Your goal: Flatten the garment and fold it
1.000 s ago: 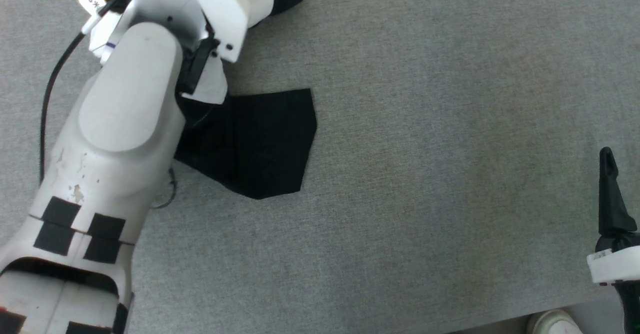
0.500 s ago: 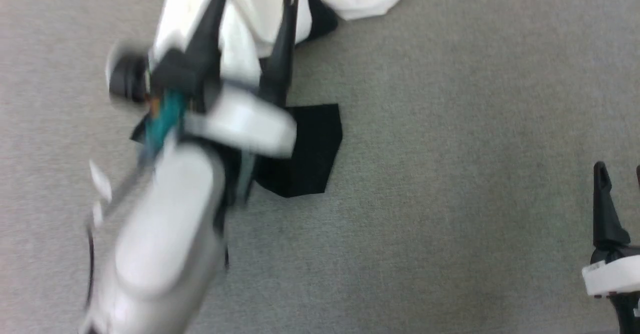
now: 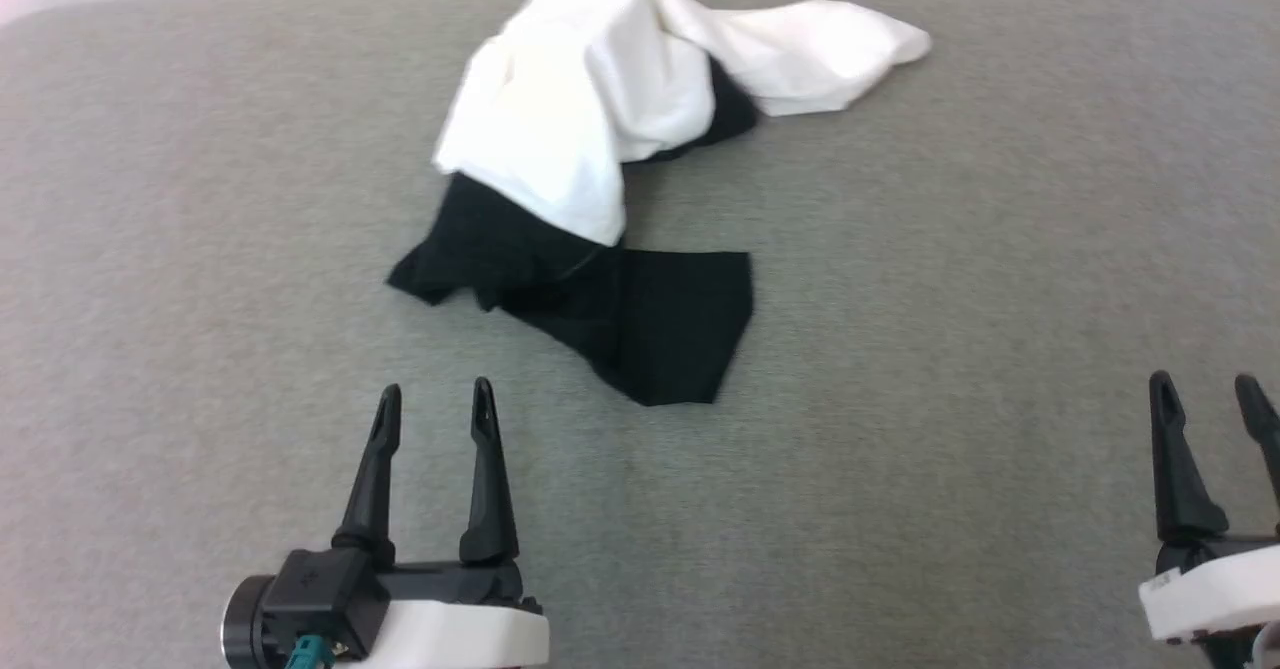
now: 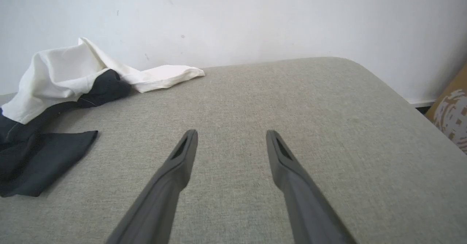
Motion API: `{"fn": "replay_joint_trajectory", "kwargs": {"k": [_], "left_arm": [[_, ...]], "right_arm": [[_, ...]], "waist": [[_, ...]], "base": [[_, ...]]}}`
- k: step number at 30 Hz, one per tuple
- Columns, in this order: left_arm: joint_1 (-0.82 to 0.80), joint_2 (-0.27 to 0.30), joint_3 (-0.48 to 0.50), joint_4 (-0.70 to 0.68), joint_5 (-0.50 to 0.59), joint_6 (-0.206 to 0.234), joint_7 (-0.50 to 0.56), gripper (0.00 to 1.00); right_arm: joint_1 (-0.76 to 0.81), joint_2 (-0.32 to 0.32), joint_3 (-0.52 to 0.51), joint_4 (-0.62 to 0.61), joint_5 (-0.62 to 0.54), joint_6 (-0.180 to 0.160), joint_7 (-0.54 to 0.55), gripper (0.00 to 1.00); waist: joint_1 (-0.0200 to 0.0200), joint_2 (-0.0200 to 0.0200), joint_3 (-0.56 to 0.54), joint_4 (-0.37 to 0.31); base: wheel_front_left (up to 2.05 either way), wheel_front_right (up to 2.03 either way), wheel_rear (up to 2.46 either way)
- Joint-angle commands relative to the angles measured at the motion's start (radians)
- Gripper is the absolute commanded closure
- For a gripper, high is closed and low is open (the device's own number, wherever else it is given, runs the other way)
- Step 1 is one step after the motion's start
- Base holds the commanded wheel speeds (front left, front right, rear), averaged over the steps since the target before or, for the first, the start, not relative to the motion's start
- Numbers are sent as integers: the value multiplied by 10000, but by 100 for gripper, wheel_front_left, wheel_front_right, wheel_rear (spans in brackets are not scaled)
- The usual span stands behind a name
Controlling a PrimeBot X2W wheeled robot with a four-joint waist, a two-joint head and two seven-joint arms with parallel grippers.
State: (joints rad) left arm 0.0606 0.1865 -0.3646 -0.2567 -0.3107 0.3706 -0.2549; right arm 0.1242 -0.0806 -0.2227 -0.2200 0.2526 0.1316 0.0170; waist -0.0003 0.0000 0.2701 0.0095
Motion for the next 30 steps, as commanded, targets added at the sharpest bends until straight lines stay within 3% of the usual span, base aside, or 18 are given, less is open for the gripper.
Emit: {"fn": "replay_joint_trajectory", "kwargs": {"k": [1, 8, 17, 25, 30], "left_arm": [[45, 51, 69, 1, 137, -109, -56, 0], [-367, -574, 130, -72, 439, -682, -65, 0], [-850, -1184, 50, 155, 688, -1319, -67, 0], [-1145, -1345, -264, 258, 746, -1456, -67, 0], [-1323, -1358, -592, 284, 507, -1292, -68, 0]], "right_arm": [[-182, -247, 127, -220, -57, -9, 124, 0], [-1866, -1734, 1659, -697, 503, -9, 1553, 0], [-5095, -4283, 5520, 664, 1680, -9, 4200, 0], [-7373, -5323, 8520, 2335, 2071, -9, 5159, 0], [-8270, -5695, 9977, 3220, 2212, -9, 5756, 0]], "waist": [[3, 0, -58, 628], [3, 0, 396, 1431], [3, 0, 1155, 2119], [3, 0, 1730, 2743], [3, 0, 1954, 3038]], "base": [[0, 0, 0], [0, 0, 0], [0, 0, 0], [0, 0, 0], [0, 0, 0]]}}
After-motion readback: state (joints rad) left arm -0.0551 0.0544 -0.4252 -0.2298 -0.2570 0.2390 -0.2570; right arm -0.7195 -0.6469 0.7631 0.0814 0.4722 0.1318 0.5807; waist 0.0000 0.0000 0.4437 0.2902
